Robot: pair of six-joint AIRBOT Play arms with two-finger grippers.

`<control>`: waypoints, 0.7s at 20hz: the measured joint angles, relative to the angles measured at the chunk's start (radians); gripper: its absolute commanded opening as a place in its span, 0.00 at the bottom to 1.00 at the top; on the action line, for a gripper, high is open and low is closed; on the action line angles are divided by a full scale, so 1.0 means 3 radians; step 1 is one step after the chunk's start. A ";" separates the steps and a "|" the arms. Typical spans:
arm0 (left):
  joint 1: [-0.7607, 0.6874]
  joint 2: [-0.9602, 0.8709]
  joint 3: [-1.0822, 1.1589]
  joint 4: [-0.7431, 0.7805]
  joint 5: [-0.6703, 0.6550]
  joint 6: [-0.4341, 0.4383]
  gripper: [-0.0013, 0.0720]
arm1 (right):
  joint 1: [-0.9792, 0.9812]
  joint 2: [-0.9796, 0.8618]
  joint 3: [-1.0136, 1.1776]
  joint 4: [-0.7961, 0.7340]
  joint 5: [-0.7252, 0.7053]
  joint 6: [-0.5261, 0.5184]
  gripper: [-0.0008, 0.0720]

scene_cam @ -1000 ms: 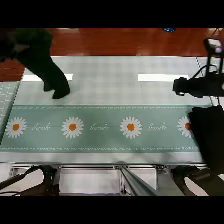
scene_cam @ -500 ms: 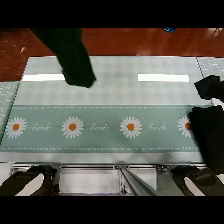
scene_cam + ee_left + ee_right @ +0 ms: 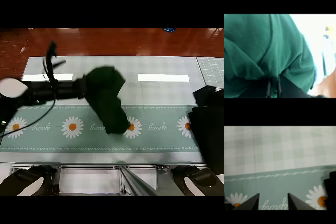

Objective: Fold the shirts.

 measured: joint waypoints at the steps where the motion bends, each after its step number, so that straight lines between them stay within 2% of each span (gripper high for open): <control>1: 0.0088 -0.0051 -0.0181 0.0011 -0.0029 0.0013 0.71 | 0.0000 -0.0056 -0.0109 0.0064 -0.0052 0.0009 0.57; 4: 0.0486 -0.0191 -0.0425 0.0189 -0.0315 0.0014 0.71 | -0.0001 -0.0292 -0.0352 0.0264 -0.0244 -0.0034 0.57; 7: 0.1190 -0.0217 -0.0291 0.0300 -0.0785 0.0056 0.71 | -0.0116 -0.0482 -0.0345 0.0273 -0.0362 -0.0139 0.57; 11: 0.2312 -0.0057 -0.0053 0.0406 -0.1162 0.0122 0.71 | -0.0734 -0.0444 -0.0142 -0.0151 -0.0254 -0.0220 0.57; 13: 0.2655 -0.0020 -0.0149 0.0448 -0.1223 0.0141 0.71 | -0.1114 -0.0370 -0.0258 -0.0187 -0.0173 -0.0233 0.57; 14: 0.2729 -0.0032 -0.0268 0.0470 -0.1256 0.0144 0.71 | -0.1261 -0.0333 -0.0401 -0.0051 -0.0177 -0.0273 0.57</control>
